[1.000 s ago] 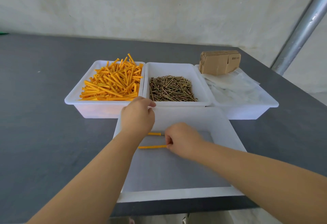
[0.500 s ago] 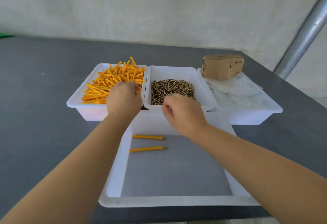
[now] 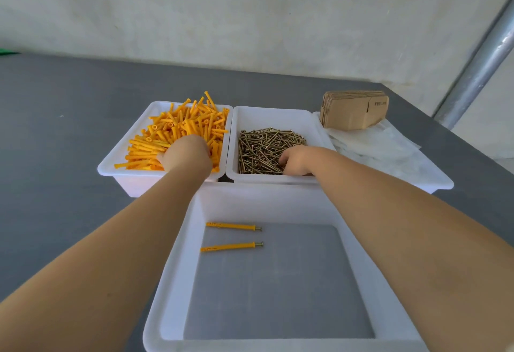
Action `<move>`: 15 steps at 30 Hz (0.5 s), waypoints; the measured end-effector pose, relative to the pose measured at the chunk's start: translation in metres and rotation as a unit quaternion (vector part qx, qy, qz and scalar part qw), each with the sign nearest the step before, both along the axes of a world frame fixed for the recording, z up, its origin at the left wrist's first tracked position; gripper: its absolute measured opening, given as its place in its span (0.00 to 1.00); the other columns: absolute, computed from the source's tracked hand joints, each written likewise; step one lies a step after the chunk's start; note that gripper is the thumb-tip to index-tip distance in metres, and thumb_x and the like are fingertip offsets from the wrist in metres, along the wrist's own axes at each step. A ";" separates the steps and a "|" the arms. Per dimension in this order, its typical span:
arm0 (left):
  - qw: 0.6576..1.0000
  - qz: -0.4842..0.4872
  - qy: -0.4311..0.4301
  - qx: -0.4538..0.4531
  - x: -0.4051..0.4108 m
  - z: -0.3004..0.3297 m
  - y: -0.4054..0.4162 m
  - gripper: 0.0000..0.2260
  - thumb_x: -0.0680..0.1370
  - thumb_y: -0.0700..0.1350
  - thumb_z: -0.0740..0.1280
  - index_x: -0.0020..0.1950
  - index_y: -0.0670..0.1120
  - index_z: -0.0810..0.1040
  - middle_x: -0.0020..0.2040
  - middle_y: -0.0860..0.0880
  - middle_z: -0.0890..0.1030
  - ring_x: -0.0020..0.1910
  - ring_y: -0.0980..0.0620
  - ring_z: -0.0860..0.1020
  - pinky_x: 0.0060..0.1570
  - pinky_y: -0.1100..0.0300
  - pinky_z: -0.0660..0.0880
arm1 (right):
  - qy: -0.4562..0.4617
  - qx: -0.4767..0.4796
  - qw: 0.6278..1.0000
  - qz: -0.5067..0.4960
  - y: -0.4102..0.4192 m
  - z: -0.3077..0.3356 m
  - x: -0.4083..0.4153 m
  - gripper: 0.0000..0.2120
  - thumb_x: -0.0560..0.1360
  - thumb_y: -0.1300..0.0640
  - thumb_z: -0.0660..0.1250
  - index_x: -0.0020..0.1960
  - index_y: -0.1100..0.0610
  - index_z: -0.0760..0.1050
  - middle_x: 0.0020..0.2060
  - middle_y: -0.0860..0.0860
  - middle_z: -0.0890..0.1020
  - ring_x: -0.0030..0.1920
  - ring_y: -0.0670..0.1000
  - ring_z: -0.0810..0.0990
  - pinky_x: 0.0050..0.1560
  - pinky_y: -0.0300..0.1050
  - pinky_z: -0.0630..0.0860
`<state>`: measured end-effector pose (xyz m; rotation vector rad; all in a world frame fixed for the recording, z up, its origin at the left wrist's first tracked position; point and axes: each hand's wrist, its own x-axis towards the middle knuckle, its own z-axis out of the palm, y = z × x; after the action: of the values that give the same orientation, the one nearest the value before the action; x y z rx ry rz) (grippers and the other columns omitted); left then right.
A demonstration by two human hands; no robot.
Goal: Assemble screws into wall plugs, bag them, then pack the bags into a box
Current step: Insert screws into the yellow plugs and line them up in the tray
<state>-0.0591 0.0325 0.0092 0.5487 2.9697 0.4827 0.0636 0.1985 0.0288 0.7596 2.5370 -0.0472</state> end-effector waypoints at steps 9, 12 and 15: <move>0.967 -0.009 0.182 0.178 -0.005 0.010 -0.007 0.07 0.77 0.40 0.65 0.47 0.52 0.78 0.38 0.48 0.79 0.46 0.41 0.77 0.67 0.38 0.64 | 0.149 0.027 0.986 -0.071 0.016 -0.021 -0.002 0.15 0.78 0.51 0.69 0.60 0.57 0.80 0.55 0.53 0.82 0.56 0.55 0.80 0.59 0.50 0.78; 0.931 -0.070 0.214 0.287 0.001 0.018 -0.008 0.04 0.75 0.43 0.68 0.45 0.47 0.73 0.41 0.46 0.80 0.39 0.43 0.77 0.40 0.52 0.73 | 0.229 0.044 0.968 -0.096 0.016 -0.028 0.000 0.06 0.75 0.56 0.72 0.50 0.56 0.83 0.46 0.52 0.83 0.45 0.54 0.80 0.45 0.45 0.78; 0.904 -0.107 0.220 0.350 0.017 0.028 -0.009 0.10 0.75 0.44 0.71 0.41 0.46 0.69 0.34 0.49 0.74 0.33 0.47 0.73 0.32 0.56 0.66 | 0.247 0.051 0.963 -0.098 0.009 -0.030 0.000 0.03 0.74 0.63 0.68 0.45 0.57 0.81 0.42 0.53 0.81 0.40 0.54 0.78 0.40 0.44 0.74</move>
<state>-0.0420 0.0238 0.0370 1.1586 2.9885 1.6143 0.0633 0.2080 -0.0012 1.1605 2.9362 -0.1945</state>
